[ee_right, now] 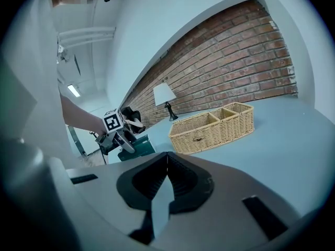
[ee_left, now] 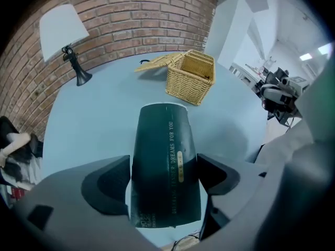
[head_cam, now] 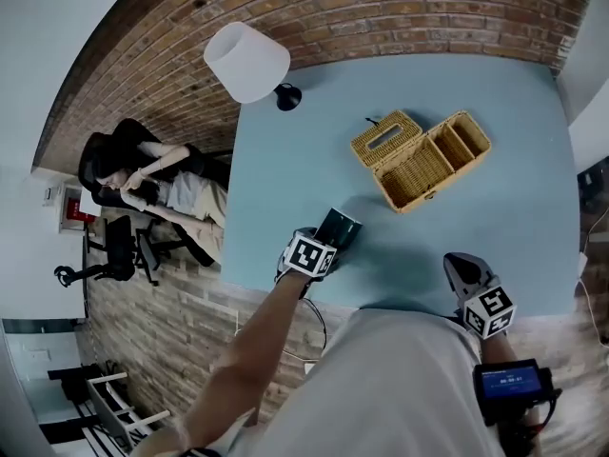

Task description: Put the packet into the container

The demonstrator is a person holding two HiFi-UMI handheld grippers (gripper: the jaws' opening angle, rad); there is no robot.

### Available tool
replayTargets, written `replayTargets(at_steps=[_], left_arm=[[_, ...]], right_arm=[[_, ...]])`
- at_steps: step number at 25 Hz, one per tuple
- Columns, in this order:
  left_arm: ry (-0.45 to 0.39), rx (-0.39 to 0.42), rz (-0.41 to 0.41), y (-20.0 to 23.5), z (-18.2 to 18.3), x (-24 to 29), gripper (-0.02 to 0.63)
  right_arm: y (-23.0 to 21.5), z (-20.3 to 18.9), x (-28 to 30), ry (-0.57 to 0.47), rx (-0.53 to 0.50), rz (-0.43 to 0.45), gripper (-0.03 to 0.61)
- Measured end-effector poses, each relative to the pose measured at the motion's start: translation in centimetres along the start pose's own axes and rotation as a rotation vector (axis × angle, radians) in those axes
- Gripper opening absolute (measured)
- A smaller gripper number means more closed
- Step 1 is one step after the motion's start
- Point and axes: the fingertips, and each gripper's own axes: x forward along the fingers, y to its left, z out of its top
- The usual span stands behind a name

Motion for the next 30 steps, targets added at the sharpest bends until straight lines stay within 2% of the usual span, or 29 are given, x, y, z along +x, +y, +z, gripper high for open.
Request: replayTargets(at_steps=[8, 15, 23, 30], left_arm=[[0.022, -0.015, 0.004, 0.1, -0.1, 0.1, 0.371], [-0.011, 0.006, 0.001, -0.6, 0.7, 0.2, 0.351], [-0.087, 0.054, -0.034, -2.6, 3.4, -1.1, 0.351], [-0.171, 0.102, -0.059, -3.8, 7.5, -3.6, 0.350]], right_arm=[[-0.6, -0.4, -0.6, -0.005, 0.022, -0.037, 0.011], [-1.0, -0.6, -1.0, -0.007, 0.027, -0.054, 0.011], [-1.4, -0.8, -1.1, -0.016, 0.025, -0.069, 0.011], [-1.7, -0.3, -1.1, -0.039, 0.022, -0.074, 0.009]])
